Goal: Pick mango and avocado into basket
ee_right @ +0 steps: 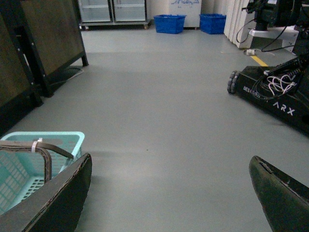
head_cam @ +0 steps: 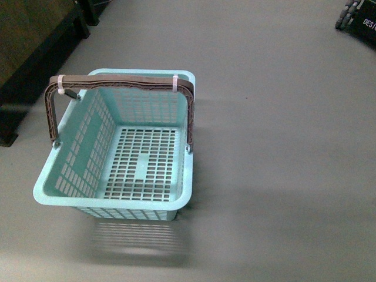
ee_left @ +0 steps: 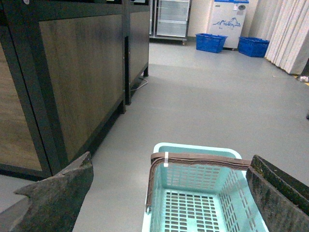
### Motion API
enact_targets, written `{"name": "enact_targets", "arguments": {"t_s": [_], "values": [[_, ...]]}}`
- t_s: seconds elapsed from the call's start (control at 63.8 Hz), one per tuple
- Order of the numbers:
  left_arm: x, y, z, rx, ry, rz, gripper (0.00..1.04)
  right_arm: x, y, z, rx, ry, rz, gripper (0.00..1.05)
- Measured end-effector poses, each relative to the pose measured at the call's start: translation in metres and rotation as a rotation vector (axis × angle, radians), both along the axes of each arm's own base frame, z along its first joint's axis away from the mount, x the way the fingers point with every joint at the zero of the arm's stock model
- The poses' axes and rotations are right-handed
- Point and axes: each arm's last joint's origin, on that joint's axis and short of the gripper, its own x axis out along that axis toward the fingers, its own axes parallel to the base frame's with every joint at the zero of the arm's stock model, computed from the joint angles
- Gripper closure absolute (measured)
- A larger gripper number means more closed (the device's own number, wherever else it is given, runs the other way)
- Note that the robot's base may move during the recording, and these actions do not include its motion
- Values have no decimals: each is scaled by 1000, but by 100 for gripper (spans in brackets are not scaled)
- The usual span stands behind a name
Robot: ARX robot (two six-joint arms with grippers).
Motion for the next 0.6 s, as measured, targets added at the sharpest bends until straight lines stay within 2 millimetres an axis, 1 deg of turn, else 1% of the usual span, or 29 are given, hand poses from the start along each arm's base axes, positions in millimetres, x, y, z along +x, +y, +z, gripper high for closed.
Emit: {"name": "enact_targets", "arguments": {"t_s": [0.595], "values": [[0, 0, 0, 0, 0, 0, 8, 0, 0, 0, 0, 0, 0, 9]]}}
